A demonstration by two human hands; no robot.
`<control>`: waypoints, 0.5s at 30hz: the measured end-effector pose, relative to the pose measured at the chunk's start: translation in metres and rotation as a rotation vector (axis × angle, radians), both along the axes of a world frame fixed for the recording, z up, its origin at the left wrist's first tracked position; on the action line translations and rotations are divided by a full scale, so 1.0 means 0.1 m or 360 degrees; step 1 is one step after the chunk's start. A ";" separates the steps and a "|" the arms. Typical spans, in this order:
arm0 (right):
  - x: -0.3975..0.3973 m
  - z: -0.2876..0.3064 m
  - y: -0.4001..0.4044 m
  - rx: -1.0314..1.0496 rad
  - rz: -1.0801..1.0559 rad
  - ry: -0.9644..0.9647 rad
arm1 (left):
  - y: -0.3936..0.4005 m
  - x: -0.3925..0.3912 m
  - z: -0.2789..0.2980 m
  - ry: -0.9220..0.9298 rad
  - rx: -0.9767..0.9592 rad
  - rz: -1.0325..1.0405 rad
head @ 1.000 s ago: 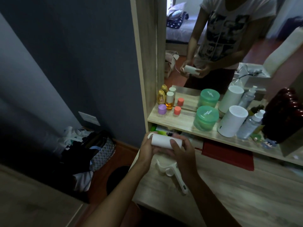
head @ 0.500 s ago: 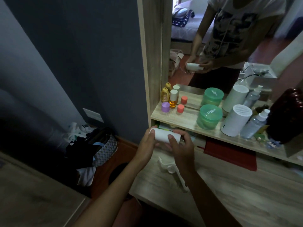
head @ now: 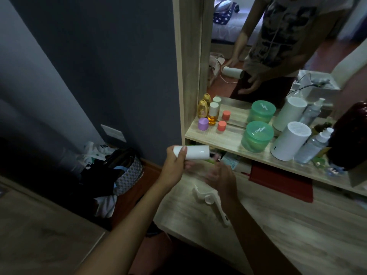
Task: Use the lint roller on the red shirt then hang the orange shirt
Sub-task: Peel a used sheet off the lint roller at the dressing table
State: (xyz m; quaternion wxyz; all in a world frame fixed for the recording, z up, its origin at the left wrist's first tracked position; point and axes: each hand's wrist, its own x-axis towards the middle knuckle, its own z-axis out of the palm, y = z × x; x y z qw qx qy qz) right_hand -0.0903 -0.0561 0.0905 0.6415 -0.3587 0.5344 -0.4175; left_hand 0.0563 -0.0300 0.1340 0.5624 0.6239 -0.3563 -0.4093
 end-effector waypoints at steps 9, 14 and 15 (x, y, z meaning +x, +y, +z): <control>-0.15 -1.17 0.45 -0.0494 0.0819 0.1685 | 0.04 0.06 -0.16 0.0016 0.0096 0.0011; -0.10 -1.42 0.39 -0.0519 0.0785 0.1740 | 0.05 0.11 -0.22 0.0017 0.0149 0.0013; -0.10 -1.41 0.41 -0.0428 0.0858 0.1678 | 0.05 0.11 -0.22 0.0005 0.0154 0.0007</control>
